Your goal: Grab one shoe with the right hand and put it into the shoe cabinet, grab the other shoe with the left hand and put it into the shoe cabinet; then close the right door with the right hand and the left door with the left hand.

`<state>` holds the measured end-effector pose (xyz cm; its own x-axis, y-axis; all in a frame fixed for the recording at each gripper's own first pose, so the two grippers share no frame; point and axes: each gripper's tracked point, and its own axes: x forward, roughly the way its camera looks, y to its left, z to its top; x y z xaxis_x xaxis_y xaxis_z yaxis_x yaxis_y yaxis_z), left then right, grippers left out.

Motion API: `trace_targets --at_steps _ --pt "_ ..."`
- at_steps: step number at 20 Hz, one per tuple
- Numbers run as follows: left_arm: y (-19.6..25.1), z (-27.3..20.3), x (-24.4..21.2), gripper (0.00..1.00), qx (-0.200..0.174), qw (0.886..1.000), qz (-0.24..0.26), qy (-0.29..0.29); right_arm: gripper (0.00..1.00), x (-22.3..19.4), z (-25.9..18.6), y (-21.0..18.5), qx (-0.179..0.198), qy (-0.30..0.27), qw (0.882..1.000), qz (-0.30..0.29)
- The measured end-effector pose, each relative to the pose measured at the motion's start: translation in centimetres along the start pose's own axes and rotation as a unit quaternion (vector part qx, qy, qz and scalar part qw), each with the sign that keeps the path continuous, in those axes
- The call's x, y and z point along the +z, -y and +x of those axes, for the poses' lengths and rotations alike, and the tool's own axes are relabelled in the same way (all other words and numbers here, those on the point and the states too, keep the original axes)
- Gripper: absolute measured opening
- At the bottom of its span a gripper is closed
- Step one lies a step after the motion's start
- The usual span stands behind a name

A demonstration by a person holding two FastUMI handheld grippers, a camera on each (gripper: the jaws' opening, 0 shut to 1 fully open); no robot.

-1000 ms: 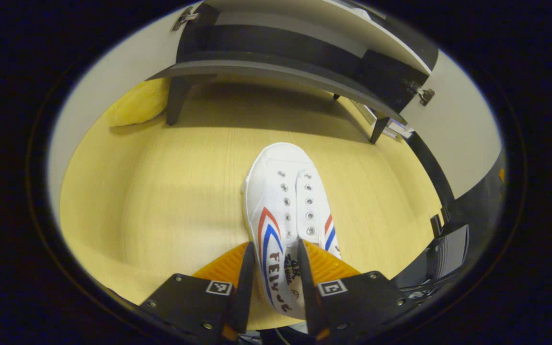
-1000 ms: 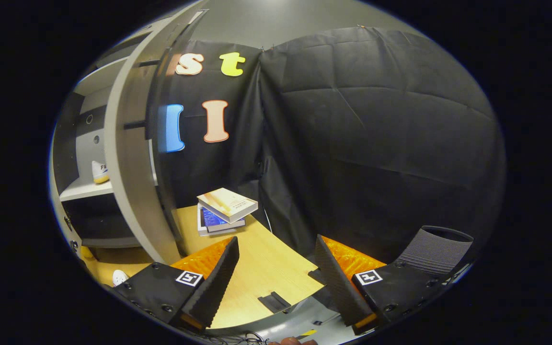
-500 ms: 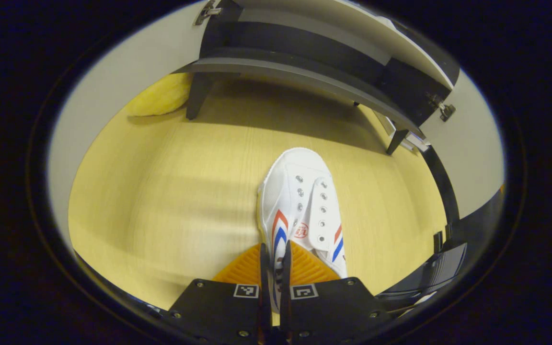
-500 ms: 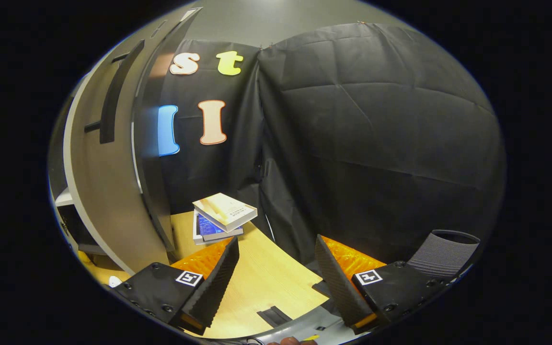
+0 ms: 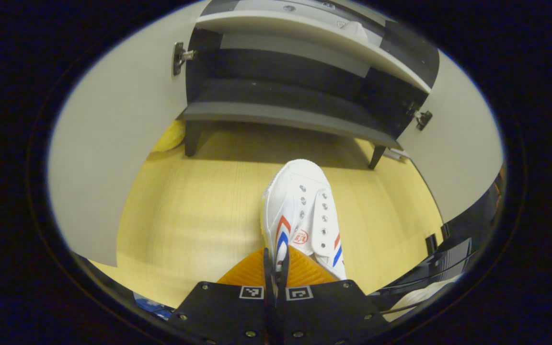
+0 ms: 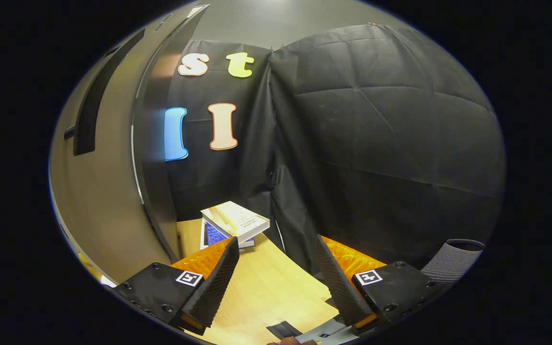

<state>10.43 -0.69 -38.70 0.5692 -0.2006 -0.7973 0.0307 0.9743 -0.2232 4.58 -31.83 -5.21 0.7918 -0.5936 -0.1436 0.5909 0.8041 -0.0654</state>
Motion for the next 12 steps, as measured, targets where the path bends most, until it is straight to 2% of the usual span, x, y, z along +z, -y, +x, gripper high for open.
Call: trace_targets --at_steps 7,12 --pt "-3.3 -8.0 10.3 0.01 -0.044 0.992 0.033 0.112 0.99 0.2 2.0 1.0 -0.005 -0.001 1.0 0.003" --pt "-6.4 -13.2 16.1 0.01 -0.043 0.986 0.023 0.161 0.99 -0.3 2.9 1.9 -0.009 -0.004 1.0 0.01"
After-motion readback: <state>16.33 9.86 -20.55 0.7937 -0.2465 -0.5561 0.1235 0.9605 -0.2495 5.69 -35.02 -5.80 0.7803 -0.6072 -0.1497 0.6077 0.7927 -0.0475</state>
